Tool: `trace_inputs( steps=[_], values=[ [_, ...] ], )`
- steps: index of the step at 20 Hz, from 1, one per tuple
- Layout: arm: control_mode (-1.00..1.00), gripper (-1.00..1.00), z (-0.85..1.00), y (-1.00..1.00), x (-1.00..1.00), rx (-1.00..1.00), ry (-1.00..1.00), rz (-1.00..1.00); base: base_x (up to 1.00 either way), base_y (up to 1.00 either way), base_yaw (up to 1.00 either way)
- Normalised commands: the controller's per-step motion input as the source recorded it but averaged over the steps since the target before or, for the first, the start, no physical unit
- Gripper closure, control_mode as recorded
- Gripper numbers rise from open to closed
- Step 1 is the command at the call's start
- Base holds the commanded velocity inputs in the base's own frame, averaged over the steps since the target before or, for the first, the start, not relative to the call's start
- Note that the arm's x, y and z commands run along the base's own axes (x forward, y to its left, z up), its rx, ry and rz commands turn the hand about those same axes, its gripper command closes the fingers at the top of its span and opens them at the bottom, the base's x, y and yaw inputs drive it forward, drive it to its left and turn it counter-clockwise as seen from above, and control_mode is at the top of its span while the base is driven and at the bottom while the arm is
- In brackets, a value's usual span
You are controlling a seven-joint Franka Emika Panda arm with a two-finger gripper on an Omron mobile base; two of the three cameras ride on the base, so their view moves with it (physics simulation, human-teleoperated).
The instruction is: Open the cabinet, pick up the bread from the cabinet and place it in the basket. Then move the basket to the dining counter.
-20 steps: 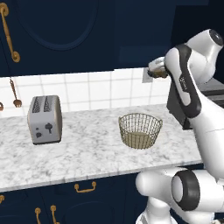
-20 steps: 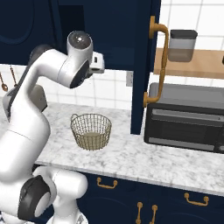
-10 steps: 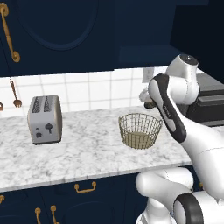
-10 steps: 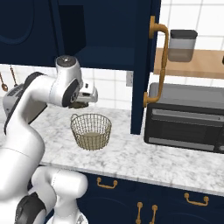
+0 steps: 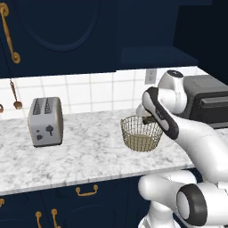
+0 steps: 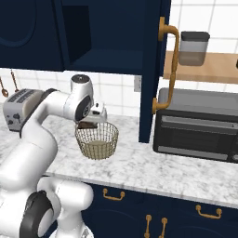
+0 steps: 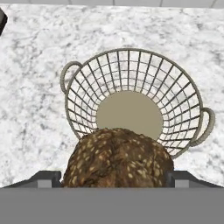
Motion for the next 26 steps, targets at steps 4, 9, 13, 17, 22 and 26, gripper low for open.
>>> trace_inputs(
  steps=[4,9,13,17,22,26],
  values=[
    [-1.0,1.0,-0.65,0.0,0.52,0.0,0.12,0.0,0.0,0.0,0.0],
    [-1.0,1.0,-0.66,0.0,0.42,0.0,0.13,0.0,0.0,0.0,0.0],
    [-1.0,1.0,-0.31,-0.17,0.36,0.0,0.09,0.0,0.0,0.0,0.0],
    [-1.0,1.0,-0.39,-0.03,0.38,0.0,0.12,0.0,0.0,0.0,0.0],
    [-1.0,1.0,-0.46,-0.02,0.33,0.0,0.07,0.0,0.0,0.0,0.0],
    [-1.0,1.0,-0.4,0.0,0.29,0.0,0.01,0.0,0.0,0.0,0.0]
  ],
)
